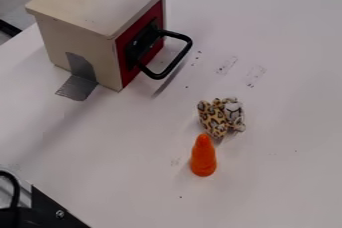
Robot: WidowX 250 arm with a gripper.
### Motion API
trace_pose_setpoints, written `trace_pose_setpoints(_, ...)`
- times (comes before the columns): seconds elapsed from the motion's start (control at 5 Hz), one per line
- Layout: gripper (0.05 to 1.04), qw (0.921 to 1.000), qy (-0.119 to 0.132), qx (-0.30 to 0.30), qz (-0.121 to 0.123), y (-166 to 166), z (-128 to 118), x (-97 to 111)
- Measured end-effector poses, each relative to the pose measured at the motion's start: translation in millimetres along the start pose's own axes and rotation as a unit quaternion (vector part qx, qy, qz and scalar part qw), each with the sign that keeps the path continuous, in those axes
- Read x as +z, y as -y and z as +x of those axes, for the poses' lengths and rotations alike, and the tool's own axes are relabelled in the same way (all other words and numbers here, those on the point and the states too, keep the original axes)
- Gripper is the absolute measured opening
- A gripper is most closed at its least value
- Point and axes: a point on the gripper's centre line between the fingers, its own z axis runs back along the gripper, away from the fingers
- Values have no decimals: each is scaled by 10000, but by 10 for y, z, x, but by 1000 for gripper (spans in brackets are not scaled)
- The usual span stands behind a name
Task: Move a green object to top of the table
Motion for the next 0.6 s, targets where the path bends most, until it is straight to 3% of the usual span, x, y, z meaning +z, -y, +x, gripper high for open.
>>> trace_pose_setpoints(0.2, 96, 9995, -303, 66, 20, 70, 209, -407)
trace_pose_setpoints(0.6, 96, 9982, -580, 148, 67, 137, 519, -1035)
